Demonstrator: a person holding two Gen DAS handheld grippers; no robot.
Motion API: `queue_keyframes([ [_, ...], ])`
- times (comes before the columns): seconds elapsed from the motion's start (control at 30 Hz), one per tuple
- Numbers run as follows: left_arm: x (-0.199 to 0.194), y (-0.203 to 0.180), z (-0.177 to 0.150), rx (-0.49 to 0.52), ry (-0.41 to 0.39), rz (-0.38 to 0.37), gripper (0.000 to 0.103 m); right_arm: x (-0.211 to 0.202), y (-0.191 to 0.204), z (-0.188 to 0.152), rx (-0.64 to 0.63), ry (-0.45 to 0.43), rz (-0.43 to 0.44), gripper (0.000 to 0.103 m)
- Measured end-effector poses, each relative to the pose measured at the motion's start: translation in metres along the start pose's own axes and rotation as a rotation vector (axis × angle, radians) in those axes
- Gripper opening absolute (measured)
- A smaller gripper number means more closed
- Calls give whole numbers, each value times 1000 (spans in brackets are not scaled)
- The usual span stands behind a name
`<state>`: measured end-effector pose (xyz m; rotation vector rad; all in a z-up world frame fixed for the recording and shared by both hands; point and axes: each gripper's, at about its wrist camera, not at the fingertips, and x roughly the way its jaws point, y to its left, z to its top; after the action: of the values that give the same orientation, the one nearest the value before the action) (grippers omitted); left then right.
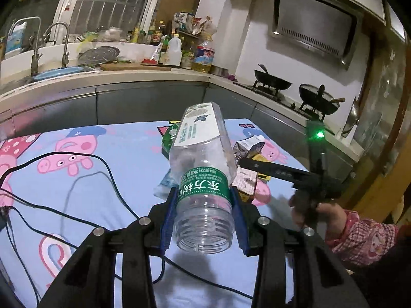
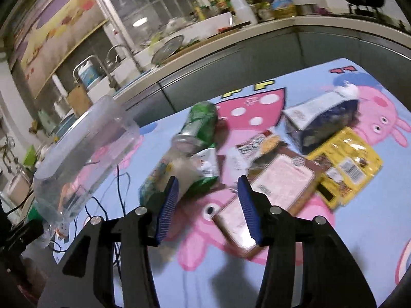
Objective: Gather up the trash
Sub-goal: 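Grasp the clear plastic bottle with the left gripper while the right grasps the milk carton, then carry bottle and carton to the beige bin and open both grippers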
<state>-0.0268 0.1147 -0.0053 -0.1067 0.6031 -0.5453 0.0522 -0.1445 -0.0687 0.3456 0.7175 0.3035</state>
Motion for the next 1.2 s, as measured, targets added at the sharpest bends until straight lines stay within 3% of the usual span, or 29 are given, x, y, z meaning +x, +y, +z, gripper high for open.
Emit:
queue_keyframes([
  [0.27, -15, 39, -4, -101, -40, 71, 41, 20, 43, -8, -109, 95, 59, 49],
  [0.5, -29, 68, -14, -181, -63, 125, 41, 71, 31, -24, 176, 271, 208, 48],
  [0.6, -30, 74, -17, -191, -54, 133, 41, 91, 27, -31, 271, 299, 249, 48],
  [0.7, -31, 76, -19, -197, -44, 142, 41, 103, 30, -34, 297, 283, 265, 41],
  [0.8, -32, 73, -19, -196, -42, 152, 41, 112, 37, -38, 293, 324, 325, 27],
  [0.97, -33, 64, -12, -182, -50, 155, 41, 78, 51, -47, 170, 313, 363, 26],
  [1.07, -30, 54, -6, -160, -52, 135, 41, 36, 51, -45, 56, 236, 354, 26],
  [1.2, -13, 29, 7, -112, -31, 72, 41, -35, 18, -40, -10, 73, 261, 26],
])
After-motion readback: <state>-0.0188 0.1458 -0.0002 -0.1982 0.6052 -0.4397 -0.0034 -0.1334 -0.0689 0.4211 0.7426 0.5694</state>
